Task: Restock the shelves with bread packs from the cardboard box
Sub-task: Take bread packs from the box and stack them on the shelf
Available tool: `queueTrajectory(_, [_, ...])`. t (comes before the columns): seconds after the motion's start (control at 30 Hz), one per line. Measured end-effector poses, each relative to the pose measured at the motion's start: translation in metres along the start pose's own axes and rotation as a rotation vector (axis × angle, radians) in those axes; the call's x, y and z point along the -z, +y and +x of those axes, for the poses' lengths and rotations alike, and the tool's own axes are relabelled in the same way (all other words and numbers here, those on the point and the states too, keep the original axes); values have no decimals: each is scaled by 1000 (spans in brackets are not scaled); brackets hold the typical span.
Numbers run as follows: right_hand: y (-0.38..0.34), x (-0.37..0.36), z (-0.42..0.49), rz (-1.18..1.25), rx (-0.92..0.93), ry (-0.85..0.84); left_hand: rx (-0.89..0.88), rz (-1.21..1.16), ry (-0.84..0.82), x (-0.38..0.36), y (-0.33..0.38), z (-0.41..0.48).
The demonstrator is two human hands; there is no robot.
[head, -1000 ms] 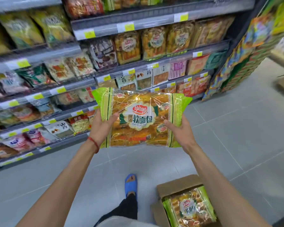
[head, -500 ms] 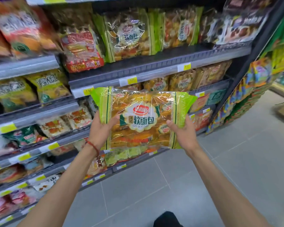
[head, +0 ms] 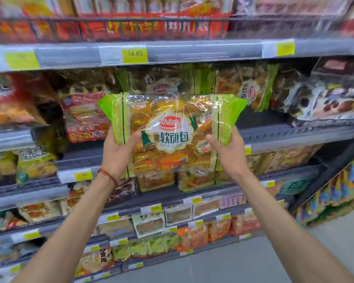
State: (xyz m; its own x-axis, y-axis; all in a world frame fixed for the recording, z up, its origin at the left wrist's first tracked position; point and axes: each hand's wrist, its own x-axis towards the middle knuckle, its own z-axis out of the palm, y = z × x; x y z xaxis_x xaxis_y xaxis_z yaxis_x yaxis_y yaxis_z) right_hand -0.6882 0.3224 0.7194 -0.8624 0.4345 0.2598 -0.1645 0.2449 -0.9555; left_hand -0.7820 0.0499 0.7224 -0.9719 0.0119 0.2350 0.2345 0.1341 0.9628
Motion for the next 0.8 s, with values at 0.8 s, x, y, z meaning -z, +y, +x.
queueTrajectory(0.8, [51, -47, 207, -20, -151, -143, 143, 238, 186, -67, -40, 160])
